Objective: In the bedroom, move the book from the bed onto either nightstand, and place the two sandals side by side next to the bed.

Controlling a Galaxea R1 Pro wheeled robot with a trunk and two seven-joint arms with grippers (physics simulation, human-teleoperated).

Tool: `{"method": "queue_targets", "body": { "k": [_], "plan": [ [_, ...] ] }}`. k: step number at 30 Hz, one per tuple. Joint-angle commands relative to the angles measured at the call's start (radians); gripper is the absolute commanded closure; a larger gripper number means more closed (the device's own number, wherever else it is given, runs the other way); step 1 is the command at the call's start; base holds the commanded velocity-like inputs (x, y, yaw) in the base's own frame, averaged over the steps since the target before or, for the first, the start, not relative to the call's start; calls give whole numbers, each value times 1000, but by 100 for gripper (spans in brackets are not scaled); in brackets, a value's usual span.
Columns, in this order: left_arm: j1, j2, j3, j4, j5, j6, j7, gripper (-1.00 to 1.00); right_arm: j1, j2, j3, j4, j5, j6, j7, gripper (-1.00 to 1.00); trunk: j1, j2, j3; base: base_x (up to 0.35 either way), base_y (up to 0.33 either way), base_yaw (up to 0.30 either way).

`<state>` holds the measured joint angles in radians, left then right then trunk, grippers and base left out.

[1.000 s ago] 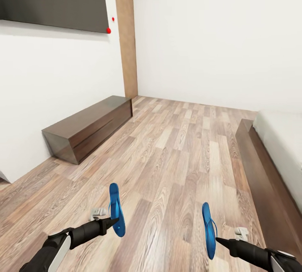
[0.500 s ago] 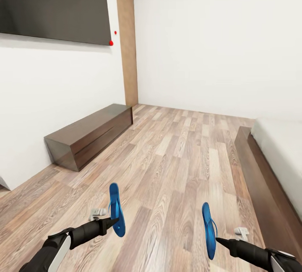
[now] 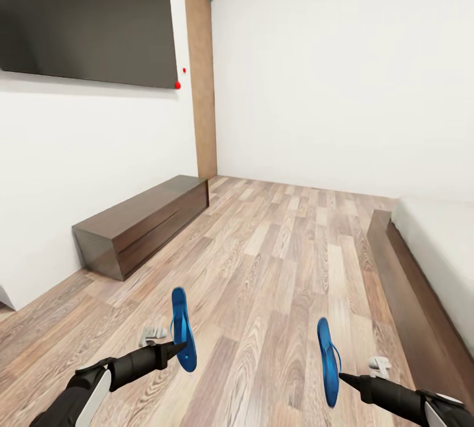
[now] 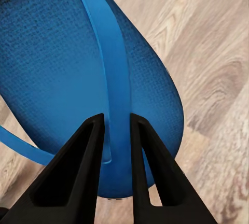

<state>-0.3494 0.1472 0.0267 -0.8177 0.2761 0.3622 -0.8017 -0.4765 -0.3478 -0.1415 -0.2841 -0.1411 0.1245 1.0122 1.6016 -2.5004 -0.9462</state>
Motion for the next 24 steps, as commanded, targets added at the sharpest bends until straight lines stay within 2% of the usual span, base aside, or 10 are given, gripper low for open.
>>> {"method": "queue_targets", "body": {
  "k": [1,4,24],
  "plan": [
    [0,0,0,0,6,9,-2,100,0,0,0,0,-8,10,3,100,-1,0,3,0,0,0],
    [0,0,0,0,6,9,-2,100,-1,0,0,0,-8,10,3,100,-5,6,14,0,0,0],
    [0,0,0,0,6,9,-2,100,0,0,0,0,-8,10,3,100,-82,146,77,0,0,0]
  ]
}}
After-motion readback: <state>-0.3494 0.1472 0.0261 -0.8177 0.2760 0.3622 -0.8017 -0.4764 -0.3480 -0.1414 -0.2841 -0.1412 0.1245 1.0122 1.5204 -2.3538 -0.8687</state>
